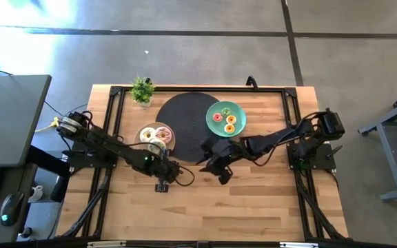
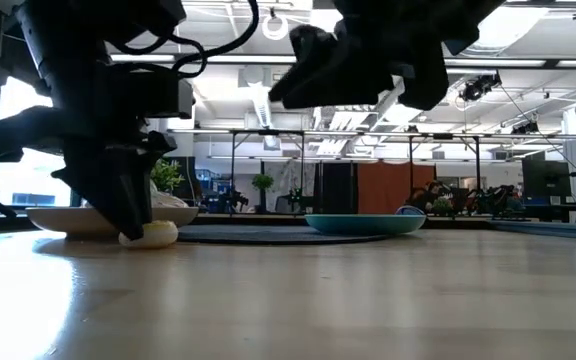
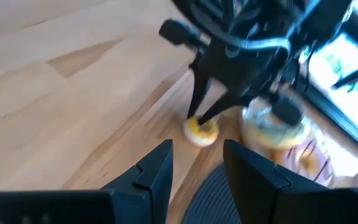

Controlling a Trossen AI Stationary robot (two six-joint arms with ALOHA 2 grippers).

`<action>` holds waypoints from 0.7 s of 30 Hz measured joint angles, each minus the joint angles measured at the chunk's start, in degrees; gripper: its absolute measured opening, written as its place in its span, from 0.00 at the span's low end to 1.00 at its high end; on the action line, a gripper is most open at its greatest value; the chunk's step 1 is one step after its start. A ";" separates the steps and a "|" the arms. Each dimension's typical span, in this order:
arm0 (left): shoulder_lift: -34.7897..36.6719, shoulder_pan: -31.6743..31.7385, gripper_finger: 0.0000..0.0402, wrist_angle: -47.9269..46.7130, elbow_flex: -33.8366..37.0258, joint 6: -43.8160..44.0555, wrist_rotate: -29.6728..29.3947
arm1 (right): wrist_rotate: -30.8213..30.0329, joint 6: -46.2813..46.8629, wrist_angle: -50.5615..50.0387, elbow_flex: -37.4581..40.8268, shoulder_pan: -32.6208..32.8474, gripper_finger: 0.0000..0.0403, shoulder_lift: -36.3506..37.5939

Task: Pick & Place donuts
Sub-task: Put the small yellow donut on the green plate

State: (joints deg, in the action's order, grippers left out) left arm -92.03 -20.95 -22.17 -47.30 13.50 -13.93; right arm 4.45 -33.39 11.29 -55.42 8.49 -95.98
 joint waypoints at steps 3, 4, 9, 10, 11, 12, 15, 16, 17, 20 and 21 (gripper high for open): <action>0.75 -0.02 0.05 2.40 -1.46 -3.24 2.43 | 0.06 -3.92 2.83 -0.02 0.46 0.34 -0.08; 1.03 -0.02 0.03 3.36 -2.24 -4.66 3.66 | 0.25 -5.29 4.13 -0.02 0.64 0.34 -0.30; 0.96 -0.04 0.04 5.77 -6.95 -11.54 5.93 | 4.67 -12.53 7.22 -0.02 1.92 0.34 -2.16; 0.96 -0.04 0.04 5.77 -7.87 -11.95 5.88 | 4.99 -13.52 7.04 0.00 2.44 0.34 -2.35; 0.97 -0.04 0.04 5.75 -8.50 -12.03 5.89 | 5.01 -14.29 7.04 0.00 2.99 0.34 -2.38; 0.98 -0.04 0.04 5.57 -8.87 -12.15 5.89 | 4.94 -14.64 7.21 0.00 3.52 0.34 -2.38; 0.93 -0.04 0.04 6.11 -9.51 -13.65 5.88 | 4.96 -14.71 8.03 -0.02 4.84 0.34 -2.38; 0.94 -0.04 0.04 6.80 -9.75 -14.22 5.88 | 4.96 -14.69 7.90 -0.02 5.27 0.34 -2.38; 0.94 -0.04 0.04 8.34 -9.80 -14.40 5.86 | 4.96 -14.71 7.80 -0.02 5.67 0.34 -2.38; 0.94 -0.02 0.04 12.66 -9.80 -14.64 6.59 | 4.96 -14.83 7.15 -0.02 6.63 0.34 -2.38; 0.94 -0.02 0.04 14.02 -9.80 -14.71 7.51 | 4.94 -15.17 7.01 -0.02 6.77 0.34 -2.38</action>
State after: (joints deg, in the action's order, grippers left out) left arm -91.09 -20.97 -8.15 -57.10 -1.21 -6.42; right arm 9.39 -48.56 18.30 -55.44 15.26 -98.37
